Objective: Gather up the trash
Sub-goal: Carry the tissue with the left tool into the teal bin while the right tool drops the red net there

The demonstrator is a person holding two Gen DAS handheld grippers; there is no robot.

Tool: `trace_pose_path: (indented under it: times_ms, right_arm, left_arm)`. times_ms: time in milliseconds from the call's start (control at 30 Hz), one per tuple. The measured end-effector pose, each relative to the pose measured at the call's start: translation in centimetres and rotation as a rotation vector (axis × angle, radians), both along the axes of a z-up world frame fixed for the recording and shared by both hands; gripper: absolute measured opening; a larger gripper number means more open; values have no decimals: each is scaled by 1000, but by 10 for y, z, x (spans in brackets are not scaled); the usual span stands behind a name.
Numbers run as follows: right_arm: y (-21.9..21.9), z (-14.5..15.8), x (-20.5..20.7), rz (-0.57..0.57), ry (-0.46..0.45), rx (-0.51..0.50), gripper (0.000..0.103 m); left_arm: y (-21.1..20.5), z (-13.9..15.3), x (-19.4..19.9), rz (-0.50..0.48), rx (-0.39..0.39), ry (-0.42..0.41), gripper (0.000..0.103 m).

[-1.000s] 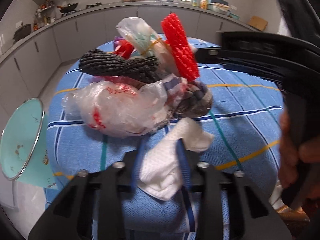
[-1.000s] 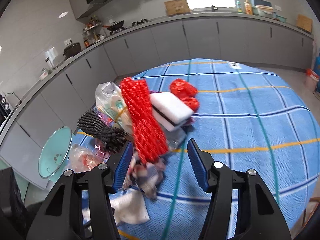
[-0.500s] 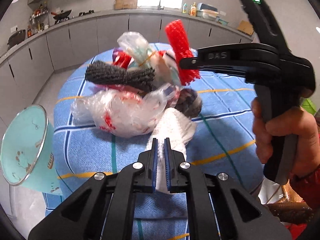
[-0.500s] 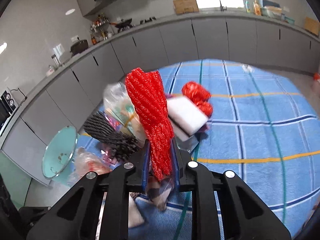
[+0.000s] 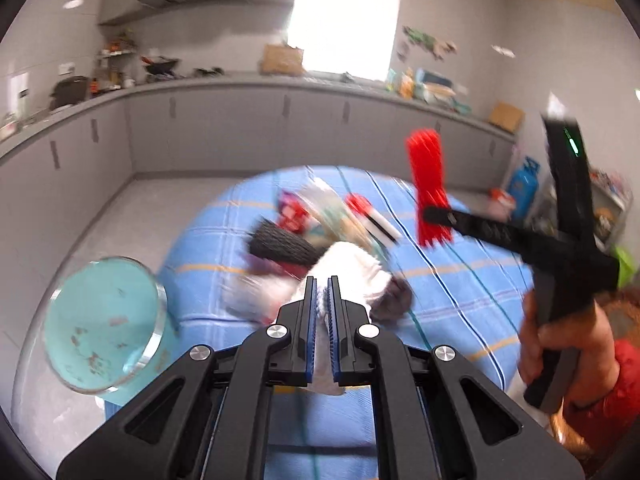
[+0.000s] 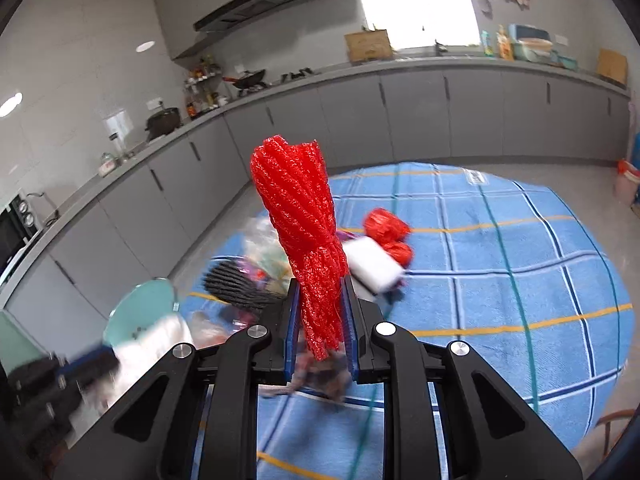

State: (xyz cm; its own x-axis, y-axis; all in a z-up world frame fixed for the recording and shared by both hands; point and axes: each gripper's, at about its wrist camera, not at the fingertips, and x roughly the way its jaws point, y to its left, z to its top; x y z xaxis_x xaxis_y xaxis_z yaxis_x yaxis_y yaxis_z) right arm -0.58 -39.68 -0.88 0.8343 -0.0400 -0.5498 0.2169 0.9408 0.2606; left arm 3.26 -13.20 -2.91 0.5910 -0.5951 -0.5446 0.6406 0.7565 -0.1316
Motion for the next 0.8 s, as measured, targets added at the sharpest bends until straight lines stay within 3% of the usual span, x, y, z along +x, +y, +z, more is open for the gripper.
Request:
trace_pose_path:
  times_ms: [267, 533, 800]
  right_arm:
    - [56, 16, 28, 126, -20, 14, 20]
    - [136, 2, 80, 293, 32, 63, 20]
    - [200, -25, 131, 402, 132, 106, 20]
  left_arm:
    - [77, 26, 33, 234, -55, -49, 6]
    - [134, -3, 83, 527, 71, -17, 6]
    - [157, -36, 115, 635, 160, 72, 6]
